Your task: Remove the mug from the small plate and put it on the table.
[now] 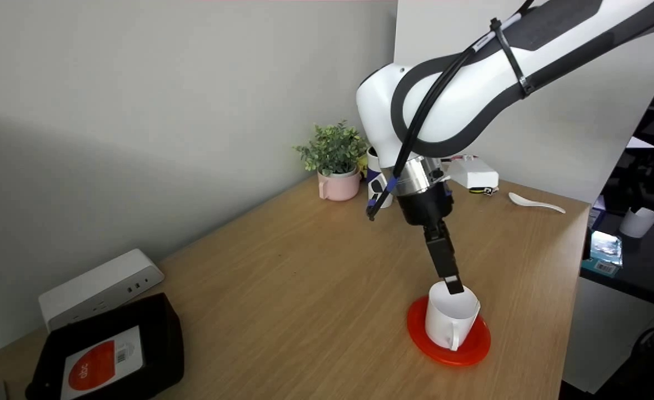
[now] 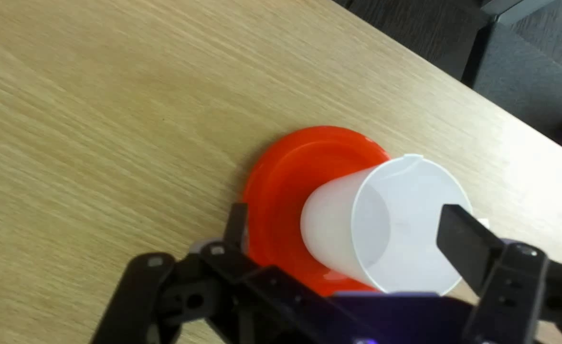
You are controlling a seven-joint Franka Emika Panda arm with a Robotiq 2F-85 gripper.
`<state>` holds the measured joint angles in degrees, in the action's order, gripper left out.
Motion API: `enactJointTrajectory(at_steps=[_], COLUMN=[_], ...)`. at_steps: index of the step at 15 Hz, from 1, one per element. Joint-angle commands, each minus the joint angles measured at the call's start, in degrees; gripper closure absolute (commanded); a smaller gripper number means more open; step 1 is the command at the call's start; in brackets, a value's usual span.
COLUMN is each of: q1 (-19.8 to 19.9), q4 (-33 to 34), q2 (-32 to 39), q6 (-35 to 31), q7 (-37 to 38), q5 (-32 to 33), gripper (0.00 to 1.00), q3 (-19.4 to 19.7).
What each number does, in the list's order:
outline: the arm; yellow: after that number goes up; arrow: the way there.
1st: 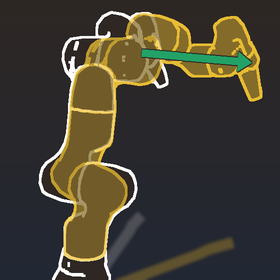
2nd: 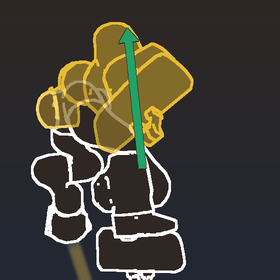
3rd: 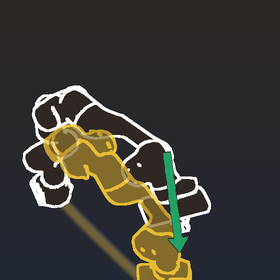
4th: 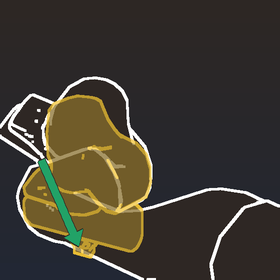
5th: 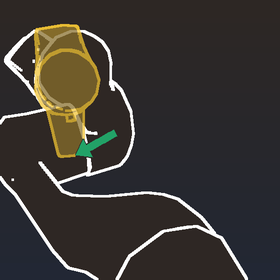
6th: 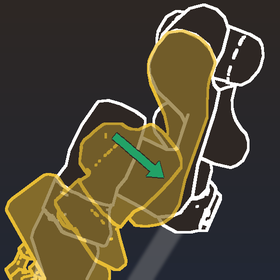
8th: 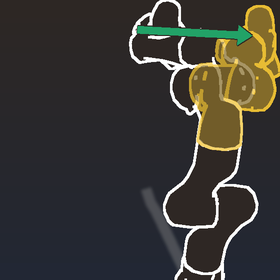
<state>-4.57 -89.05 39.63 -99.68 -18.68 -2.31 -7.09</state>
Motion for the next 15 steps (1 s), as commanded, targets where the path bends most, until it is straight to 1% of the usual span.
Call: enactJointTrajectory(at_steps=[1, 7, 8, 9, 11, 13, 15], q1=[-0.1, 0.1, 0.2, 0.3, 0.3, 0.2, 0.2], q4=[-1.0, -3.7, -3.8, -3.9, -3.7, -3.6, -3.6], q2=[0.4, 0.7, 0.9, 1.2, 1.9, 2.3, 2.4], q6=[-4.3, -13.9, -15.3, -16.3, -17.7, -18.3, -18.6], q7=[0.0, -0.7, -1.2, -1.5, -2.0, -2.0, -1.7], q5=[2.5, 4.0, 3.6, 3.3, 3.2, 3.2, 3.0], gripper=[0.0, 0.0, 0.25, 0.26, 0.42, 0.54, 0.69], q3=[0.3, -0.3, -0.7, -0.9, -1.4, -1.7, -2.1])
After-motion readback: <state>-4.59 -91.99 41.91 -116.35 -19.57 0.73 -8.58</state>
